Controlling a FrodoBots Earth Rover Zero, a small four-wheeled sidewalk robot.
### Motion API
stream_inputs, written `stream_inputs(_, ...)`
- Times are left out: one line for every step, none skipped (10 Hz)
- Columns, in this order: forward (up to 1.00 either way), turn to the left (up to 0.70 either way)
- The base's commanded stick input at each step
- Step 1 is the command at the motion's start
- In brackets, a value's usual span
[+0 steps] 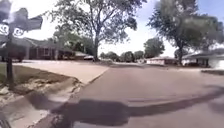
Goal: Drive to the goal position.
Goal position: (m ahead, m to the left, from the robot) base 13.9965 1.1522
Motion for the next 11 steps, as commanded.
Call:
stream_inputs(1.00, 0.00)
stream_inputs(1.00, 0.00)
stream_inputs(1.00, 0.00)
stream_inputs(1.00, 0.00)
stream_inputs(1.00, 0.00)
stream_inputs(1.00, 0.00)
stream_inputs(1.00, 0.00)
stream_inputs(1.00, 0.00)
stream_inputs(1.00, 0.00)
stream_inputs(1.00, 0.00)
stream_inputs(1.00, 0.00)
